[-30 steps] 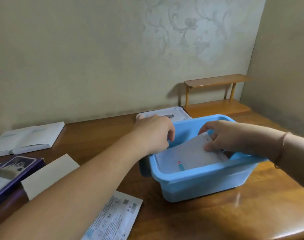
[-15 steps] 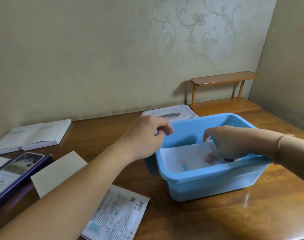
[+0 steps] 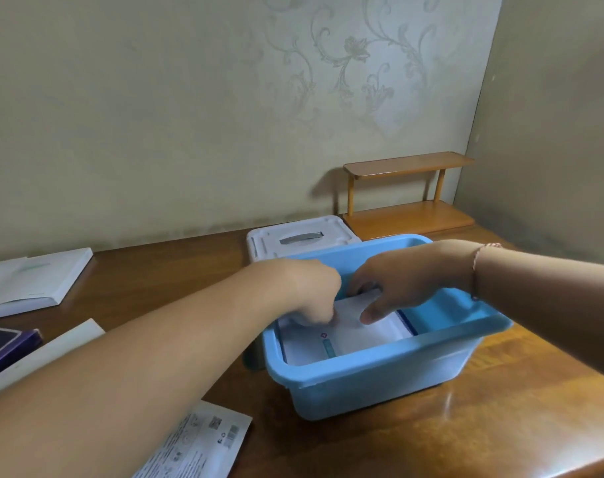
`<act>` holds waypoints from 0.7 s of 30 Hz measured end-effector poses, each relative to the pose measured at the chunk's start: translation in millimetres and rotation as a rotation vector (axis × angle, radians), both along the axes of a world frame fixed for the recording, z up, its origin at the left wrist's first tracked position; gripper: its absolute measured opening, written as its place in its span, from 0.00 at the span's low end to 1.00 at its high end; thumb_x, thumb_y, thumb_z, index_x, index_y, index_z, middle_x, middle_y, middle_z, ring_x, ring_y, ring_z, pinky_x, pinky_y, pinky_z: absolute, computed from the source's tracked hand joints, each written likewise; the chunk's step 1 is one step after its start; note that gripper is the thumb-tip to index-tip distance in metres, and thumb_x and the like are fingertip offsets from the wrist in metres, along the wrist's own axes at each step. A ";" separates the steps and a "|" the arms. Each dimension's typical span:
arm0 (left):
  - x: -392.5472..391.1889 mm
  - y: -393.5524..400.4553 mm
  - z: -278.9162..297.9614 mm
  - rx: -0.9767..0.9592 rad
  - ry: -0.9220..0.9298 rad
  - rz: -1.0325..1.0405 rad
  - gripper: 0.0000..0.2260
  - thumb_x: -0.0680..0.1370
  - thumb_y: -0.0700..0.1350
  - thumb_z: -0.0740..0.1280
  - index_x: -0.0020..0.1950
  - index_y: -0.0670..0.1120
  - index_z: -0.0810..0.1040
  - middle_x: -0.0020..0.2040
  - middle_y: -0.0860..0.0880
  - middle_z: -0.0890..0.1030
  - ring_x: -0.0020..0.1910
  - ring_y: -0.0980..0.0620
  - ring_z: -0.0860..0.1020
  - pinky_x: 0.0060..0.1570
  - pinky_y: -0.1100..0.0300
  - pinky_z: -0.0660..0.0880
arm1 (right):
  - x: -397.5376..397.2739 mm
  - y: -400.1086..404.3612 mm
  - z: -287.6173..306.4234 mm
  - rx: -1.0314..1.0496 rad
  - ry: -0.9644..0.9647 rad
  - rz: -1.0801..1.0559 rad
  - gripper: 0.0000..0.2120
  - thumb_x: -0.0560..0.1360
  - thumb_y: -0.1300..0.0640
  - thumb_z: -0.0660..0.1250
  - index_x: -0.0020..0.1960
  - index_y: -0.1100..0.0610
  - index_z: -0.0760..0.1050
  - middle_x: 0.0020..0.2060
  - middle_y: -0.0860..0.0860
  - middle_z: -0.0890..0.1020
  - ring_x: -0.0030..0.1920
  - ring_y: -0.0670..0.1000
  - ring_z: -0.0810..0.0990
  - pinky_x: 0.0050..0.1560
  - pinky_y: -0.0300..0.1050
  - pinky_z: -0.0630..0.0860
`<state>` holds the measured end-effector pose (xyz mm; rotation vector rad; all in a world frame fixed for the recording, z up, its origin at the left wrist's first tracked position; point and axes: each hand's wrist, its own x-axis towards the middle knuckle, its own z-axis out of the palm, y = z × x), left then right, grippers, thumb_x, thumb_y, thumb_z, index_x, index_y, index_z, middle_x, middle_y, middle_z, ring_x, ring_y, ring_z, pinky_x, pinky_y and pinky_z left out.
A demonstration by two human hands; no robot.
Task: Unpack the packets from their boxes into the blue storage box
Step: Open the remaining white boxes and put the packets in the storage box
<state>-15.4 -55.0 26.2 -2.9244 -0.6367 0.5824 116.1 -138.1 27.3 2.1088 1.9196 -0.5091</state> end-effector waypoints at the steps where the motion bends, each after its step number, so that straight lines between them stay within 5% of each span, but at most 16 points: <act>1: -0.9 0.8 -0.6 -0.004 0.026 0.009 0.11 0.81 0.53 0.62 0.47 0.47 0.76 0.40 0.49 0.78 0.37 0.51 0.74 0.30 0.59 0.64 | 0.0 0.4 -0.5 0.002 0.012 -0.001 0.23 0.76 0.42 0.67 0.68 0.49 0.72 0.60 0.46 0.79 0.58 0.49 0.76 0.63 0.48 0.73; 6: -5.9 6.6 4.3 -0.031 0.085 0.010 0.12 0.81 0.53 0.63 0.52 0.45 0.79 0.42 0.49 0.79 0.38 0.51 0.75 0.31 0.60 0.67 | -0.6 -1.1 -7.8 0.039 0.070 -0.010 0.22 0.74 0.43 0.69 0.66 0.47 0.73 0.57 0.45 0.79 0.56 0.48 0.77 0.58 0.42 0.73; 14: -4.4 6.8 2.2 -0.185 0.126 0.034 0.15 0.84 0.52 0.57 0.65 0.47 0.77 0.57 0.48 0.80 0.54 0.49 0.77 0.52 0.55 0.73 | -2.7 -3.0 -10.0 -0.061 0.083 -0.016 0.23 0.76 0.40 0.66 0.68 0.45 0.69 0.60 0.43 0.77 0.59 0.48 0.76 0.63 0.46 0.72; 21: -7.6 14.4 1.0 -0.217 0.064 -0.006 0.14 0.81 0.53 0.63 0.61 0.48 0.80 0.52 0.50 0.82 0.47 0.52 0.79 0.45 0.59 0.75 | -6.5 -6.4 -11.4 -0.071 0.027 0.004 0.24 0.75 0.37 0.65 0.68 0.45 0.69 0.60 0.44 0.78 0.58 0.48 0.76 0.63 0.48 0.73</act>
